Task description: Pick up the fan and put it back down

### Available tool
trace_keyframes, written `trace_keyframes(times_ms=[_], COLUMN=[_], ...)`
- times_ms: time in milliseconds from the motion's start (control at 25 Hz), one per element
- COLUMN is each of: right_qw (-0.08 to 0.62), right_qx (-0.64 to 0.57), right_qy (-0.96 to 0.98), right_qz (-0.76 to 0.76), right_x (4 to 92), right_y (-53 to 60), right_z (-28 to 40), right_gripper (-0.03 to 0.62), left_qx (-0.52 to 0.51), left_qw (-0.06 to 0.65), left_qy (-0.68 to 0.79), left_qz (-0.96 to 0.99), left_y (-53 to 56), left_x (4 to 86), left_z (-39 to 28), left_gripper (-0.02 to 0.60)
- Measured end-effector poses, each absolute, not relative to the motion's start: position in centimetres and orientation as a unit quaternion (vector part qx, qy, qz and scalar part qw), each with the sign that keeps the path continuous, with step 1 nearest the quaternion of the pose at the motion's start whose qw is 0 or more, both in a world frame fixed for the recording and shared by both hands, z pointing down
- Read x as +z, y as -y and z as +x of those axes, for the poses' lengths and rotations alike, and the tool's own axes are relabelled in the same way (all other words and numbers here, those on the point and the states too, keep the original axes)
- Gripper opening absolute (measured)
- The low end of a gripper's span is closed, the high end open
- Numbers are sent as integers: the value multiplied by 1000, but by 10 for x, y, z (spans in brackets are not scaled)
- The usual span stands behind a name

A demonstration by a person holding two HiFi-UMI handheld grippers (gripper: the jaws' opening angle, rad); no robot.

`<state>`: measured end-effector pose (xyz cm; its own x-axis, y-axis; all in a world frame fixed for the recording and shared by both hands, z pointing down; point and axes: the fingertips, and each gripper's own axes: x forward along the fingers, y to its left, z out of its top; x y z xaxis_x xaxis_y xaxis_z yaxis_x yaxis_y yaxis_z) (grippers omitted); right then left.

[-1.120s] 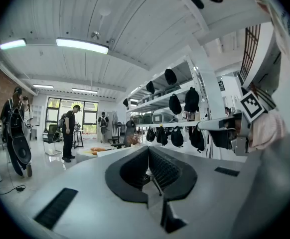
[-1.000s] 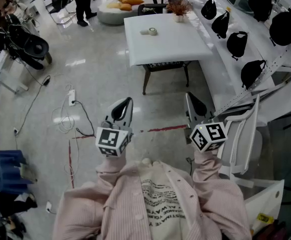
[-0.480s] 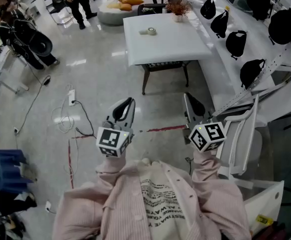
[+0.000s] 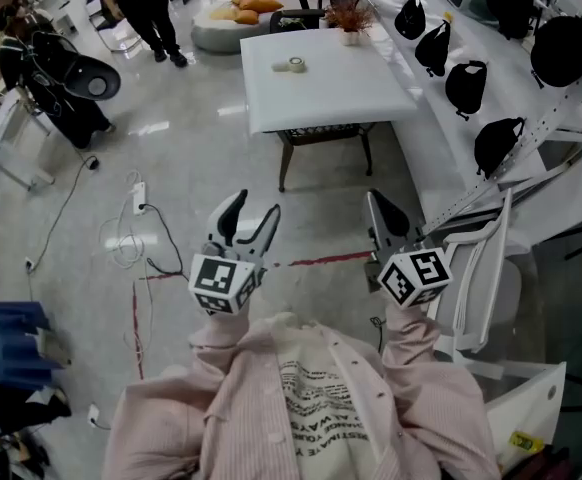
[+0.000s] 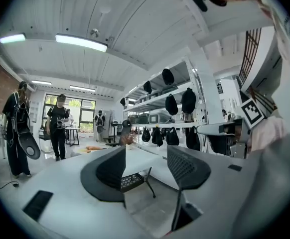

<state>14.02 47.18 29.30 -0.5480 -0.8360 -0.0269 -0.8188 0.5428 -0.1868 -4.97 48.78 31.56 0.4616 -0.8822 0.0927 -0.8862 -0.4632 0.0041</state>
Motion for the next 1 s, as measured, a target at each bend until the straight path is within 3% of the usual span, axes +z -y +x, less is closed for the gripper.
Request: trace_keyframes(times_ms=[280,1000], right_qw=[58,48], right_qx=[-81,-103], right_qy=[-877,-872], right_qz=[-470,-477], right_x=[299,316], right_y=[-463,-329], right_z=[141,110], right_gripper=[0,0], left_qx=[39,49], left_qw=[34,64], left_qy=[533,530], left_qz=[844,844], left_y=[-477,-341], left_x=[321,348], left_z=[-61,-94], left_gripper=[273,281])
